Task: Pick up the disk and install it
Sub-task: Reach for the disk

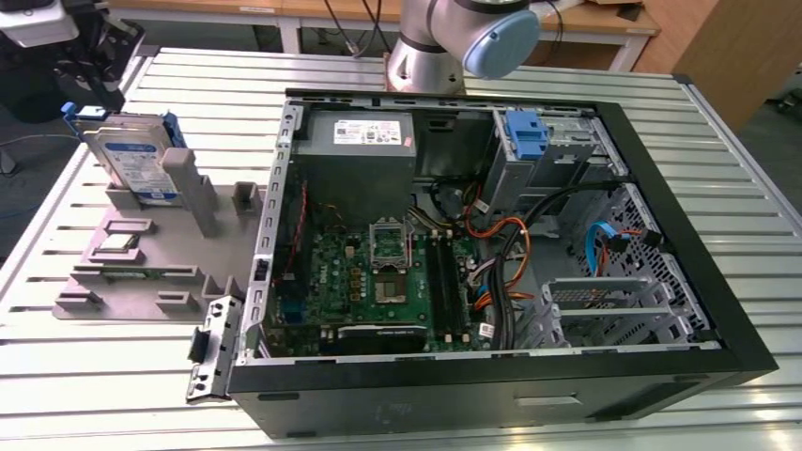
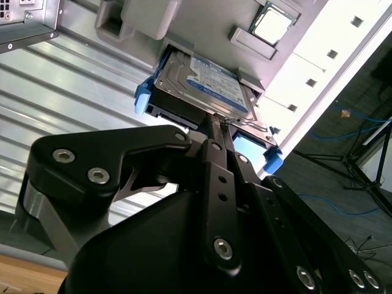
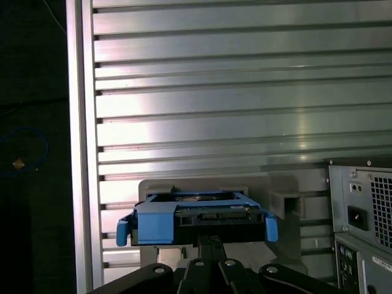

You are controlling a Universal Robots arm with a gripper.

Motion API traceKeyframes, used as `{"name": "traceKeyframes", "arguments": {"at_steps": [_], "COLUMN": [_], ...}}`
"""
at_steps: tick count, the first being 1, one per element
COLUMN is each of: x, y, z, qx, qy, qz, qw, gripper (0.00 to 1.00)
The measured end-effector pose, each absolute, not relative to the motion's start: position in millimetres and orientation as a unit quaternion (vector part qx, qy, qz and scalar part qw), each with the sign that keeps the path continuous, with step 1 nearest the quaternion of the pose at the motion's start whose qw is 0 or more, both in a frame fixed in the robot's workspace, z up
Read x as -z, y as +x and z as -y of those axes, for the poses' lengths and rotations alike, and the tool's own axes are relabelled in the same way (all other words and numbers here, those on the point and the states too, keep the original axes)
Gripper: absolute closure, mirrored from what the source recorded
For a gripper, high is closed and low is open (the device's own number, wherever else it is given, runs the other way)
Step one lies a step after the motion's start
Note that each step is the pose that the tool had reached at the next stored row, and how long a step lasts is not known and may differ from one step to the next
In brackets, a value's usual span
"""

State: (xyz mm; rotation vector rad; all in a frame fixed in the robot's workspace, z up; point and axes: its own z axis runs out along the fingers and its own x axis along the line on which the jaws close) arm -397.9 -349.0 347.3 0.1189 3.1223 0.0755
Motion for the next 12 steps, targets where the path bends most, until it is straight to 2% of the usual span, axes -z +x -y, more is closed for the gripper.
{"name": "traceKeyframes", "arguments": {"at_steps": [12], "x": [-346.9], "y": [-398.2], "z": [349.0], "qx": [-0.024], "qy": [0.038], "qz": [-0.999], "qw": [0.008], "gripper": [0.90]}}
